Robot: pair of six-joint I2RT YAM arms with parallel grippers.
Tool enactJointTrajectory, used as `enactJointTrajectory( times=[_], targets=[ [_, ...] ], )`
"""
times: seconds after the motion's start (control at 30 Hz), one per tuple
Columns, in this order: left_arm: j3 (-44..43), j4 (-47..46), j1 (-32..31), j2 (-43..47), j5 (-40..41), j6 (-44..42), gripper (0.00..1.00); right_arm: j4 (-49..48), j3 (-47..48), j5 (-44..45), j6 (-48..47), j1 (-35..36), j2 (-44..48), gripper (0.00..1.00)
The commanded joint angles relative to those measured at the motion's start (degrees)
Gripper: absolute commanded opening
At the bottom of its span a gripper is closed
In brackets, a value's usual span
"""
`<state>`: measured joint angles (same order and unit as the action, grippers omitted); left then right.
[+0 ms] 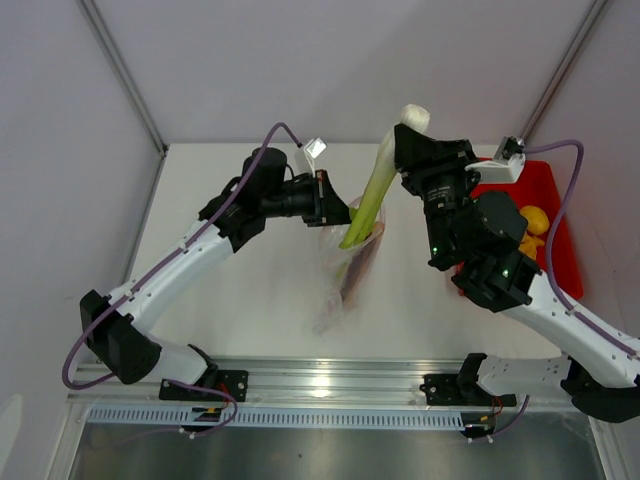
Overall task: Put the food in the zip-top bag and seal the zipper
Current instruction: Place the fake vegetable in the zipper food storage bag.
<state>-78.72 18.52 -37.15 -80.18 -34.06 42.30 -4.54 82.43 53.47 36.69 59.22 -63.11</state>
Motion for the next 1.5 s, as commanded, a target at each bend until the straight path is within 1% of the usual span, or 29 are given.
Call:
enactJointTrajectory(
  times=[0.0, 0.2, 0.27, 0.33, 0.53, 0.7, 0.8, 0.83, 0.87, 0.93, 0.97, 1.0, 1.03, 1.1, 1.2, 1.23, 1.3, 1.4, 1.47],
  targets=[
    [-1.26, -3.05, -0.29, 2.49, 1.45, 1.64, 0.00, 0.84, 0.37, 2.16, 3.12, 1.59, 0.79, 0.00],
    [-1.00, -3.41, -0.21, 2.57, 2.07, 2.34, 0.01, -1.62, -7.54, -2.76, 4.27, 1.86, 5.27, 0.00],
    [-0.65, -3.58, -0.21, 2.57, 2.60, 2.34, 0.00, -1.61, -10.35, -3.99, 6.72, 1.95, 6.24, 0.00],
    [-0.38, -4.19, -0.21, 2.58, 2.60, 2.78, 0.00, -2.84, -12.98, -6.17, 7.17, 1.95, 7.47, 0.00],
    [-0.03, -4.72, -0.30, 2.75, 2.33, 3.22, 0.00, -5.48, -17.56, -7.77, 7.87, 2.04, 9.23, 0.00],
    [-0.12, -4.64, -0.30, 2.93, 2.34, 3.22, 0.01, -7.06, -19.94, -10.57, 6.21, 2.04, 10.02, 0.01],
    [0.05, -4.55, -0.21, 3.01, 2.42, 3.14, 0.00, -7.24, -21.17, -12.60, 3.23, 1.95, 10.82, 0.26],
    [0.06, -4.55, -0.29, 3.10, 2.42, 3.14, 0.00, -6.02, -21.35, -13.39, 2.95, 2.04, 11.25, 0.47],
    [0.14, -4.55, -0.30, 3.10, 2.42, 3.14, 0.01, -5.32, -21.26, -13.48, 2.60, 2.13, 11.34, 0.58],
    [0.14, -4.55, -0.21, 3.19, 2.60, 3.05, 0.01, -2.34, -20.74, -13.57, 2.60, 2.13, 11.35, 0.76],
    [0.06, -4.55, -0.29, 3.02, 2.51, 3.05, 0.01, -1.89, -20.82, -13.92, 2.34, 2.13, 11.34, 0.82],
    [-0.03, -4.64, -0.30, 3.10, 2.60, 3.05, 0.01, -1.45, -20.65, -14.10, 2.16, 2.13, 11.43, 0.85],
    [-0.12, -4.55, -0.30, 3.19, 2.60, 3.05, 0.01, 0.30, -20.39, -14.10, 2.07, 2.04, 11.43, 0.99],
    [-0.30, -4.55, -0.29, 3.19, 2.51, 3.14, 0.01, 3.63, -18.81, -13.49, 1.64, 2.04, 11.08, 0.99],
    [-0.47, -4.29, -0.21, 3.45, 2.51, 3.14, 0.01, 4.53, -17.84, -11.47, 0.15, 2.13, 11.17, 0.99],
    [-0.47, -4.20, -0.21, 3.63, 2.60, 3.14, 0.00, 7.49, -16.44, -10.68, -1.43, 2.13, 11.08, 0.99],
    [-0.47, -4.02, -0.30, 3.89, 2.69, 3.05, 0.01, 9.71, -15.12, -8.65, -2.93, 2.04, 11.25, 0.99],
    [-0.38, -3.67, -0.30, 4.07, 2.86, 2.87, 0.01, 9.81, -14.58, -7.60, -7.14, 2.04, 12.74, 0.97],
    [-0.38, -3.67, -0.30, 4.07, 2.77, 2.78, 0.01, 12.78, -13.27, -6.37, -8.56, 1.60, 12.84, 0.95]
  ],
)
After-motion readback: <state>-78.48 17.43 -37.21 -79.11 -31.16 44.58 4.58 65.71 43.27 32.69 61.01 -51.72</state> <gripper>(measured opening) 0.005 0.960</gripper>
